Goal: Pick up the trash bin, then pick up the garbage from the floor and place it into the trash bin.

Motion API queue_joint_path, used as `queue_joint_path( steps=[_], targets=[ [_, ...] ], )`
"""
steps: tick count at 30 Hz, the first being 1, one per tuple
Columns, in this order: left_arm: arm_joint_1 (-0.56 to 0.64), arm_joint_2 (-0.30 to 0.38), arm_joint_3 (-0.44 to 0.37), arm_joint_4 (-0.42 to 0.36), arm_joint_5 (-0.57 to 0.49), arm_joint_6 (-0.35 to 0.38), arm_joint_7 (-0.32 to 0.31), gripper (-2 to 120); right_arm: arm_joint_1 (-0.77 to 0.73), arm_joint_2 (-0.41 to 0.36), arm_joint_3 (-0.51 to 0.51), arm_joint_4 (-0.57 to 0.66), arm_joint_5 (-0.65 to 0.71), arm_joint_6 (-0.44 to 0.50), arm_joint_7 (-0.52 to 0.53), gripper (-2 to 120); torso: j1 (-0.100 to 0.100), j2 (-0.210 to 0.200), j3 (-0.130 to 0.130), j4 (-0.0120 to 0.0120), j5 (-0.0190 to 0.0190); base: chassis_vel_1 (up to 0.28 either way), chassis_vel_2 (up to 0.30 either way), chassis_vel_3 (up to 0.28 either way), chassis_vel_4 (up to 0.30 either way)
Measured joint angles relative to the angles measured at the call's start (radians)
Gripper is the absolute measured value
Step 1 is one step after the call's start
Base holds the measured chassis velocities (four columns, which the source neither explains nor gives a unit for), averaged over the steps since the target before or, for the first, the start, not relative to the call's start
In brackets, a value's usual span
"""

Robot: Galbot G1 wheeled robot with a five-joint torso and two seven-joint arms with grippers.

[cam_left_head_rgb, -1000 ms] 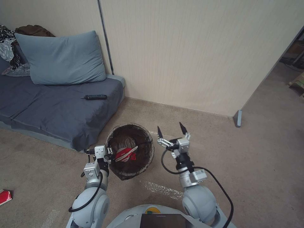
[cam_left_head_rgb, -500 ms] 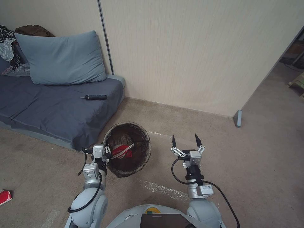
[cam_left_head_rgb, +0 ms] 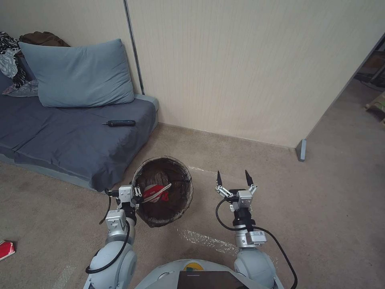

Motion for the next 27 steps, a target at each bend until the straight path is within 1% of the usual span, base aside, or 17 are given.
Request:
queue_joint_path(
  steps=[5, 18, 27],
  targets=[
    [0.018, 0.001, 0.003, -0.011, -0.006, 0.013, -0.005, 3, 0.011, 0.002, -0.001, -0.007, 0.005, -0.003, 0.000, 100, 0.000, 0.000, 0.000, 0.0000, 0.0000, 0.000, 0.000, 0.000, 0.000],
    [0.035, -0.001, 0.008, -0.016, -0.011, 0.015, -0.006, 3, 0.034, 0.002, -0.001, -0.008, 0.021, -0.021, 0.000, 100, 0.000, 0.000, 0.000, 0.0000, 0.0000, 0.000, 0.000, 0.000, 0.000],
    [0.040, -0.001, 0.005, -0.019, -0.012, 0.017, -0.005, 3, 0.049, 0.002, 0.000, -0.010, 0.030, -0.027, 0.002, 100, 0.000, 0.000, 0.000, 0.0000, 0.0000, 0.046, 0.061, 0.056, 0.057]
  ],
)
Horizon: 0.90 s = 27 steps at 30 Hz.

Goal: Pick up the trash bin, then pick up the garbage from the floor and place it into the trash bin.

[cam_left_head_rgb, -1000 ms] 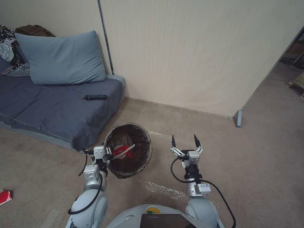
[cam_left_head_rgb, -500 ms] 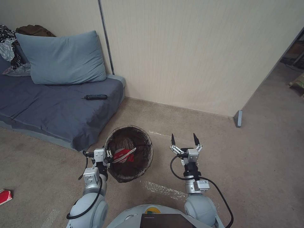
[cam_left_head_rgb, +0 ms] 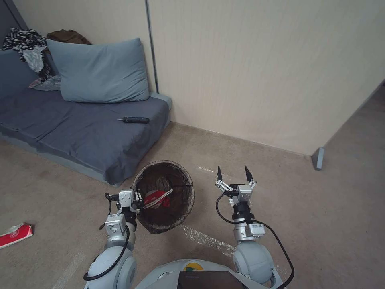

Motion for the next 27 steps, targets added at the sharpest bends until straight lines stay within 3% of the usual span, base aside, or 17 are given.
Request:
queue_joint_path(
  steps=[27],
  targets=[
    [0.003, 0.004, 0.002, -0.005, -0.002, 0.004, 0.000, 3, 0.007, 0.003, 0.001, -0.003, 0.005, -0.006, 0.003, 100, 0.000, 0.000, 0.000, 0.0001, 0.0000, 0.057, 0.061, 0.071, 0.066]
  ],
)
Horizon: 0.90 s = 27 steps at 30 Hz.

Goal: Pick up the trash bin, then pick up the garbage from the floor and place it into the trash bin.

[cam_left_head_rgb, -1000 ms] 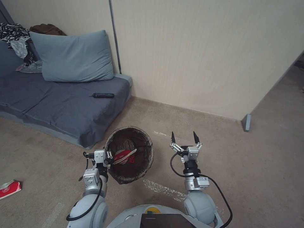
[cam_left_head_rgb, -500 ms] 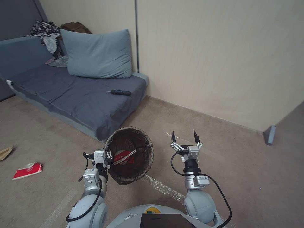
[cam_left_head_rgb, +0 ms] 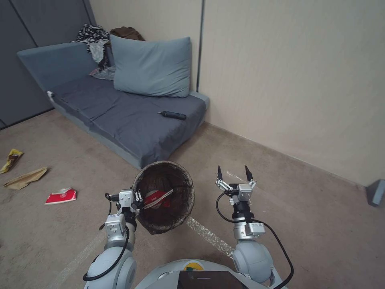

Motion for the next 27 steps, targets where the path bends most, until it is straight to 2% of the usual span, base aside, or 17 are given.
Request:
queue_joint_path(
  steps=[27],
  targets=[
    [-0.002, -0.002, 0.003, 0.000, 0.000, -0.002, 0.005, 3, 0.002, 0.003, -0.003, -0.010, -0.008, 0.011, -0.010, 100, 0.000, 0.000, 0.000, -0.0001, 0.0000, 0.067, 0.068, 0.071, 0.073]
  ],
)
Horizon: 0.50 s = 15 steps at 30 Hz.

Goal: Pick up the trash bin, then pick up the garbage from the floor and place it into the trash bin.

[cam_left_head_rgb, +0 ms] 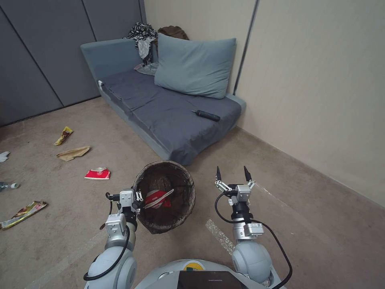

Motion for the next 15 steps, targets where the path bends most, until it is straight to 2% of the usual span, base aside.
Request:
queue_joint_path(
  steps=[15],
  targets=[
    [0.000, -0.004, 0.000, 0.000, 0.004, -0.001, 0.002, 3, 0.003, 0.004, -0.003, -0.003, 0.000, 0.003, -0.004, 100, 0.000, 0.000, 0.000, 0.0000, 0.0000, 0.060, 0.072, 0.063, 0.066]
  ],
)
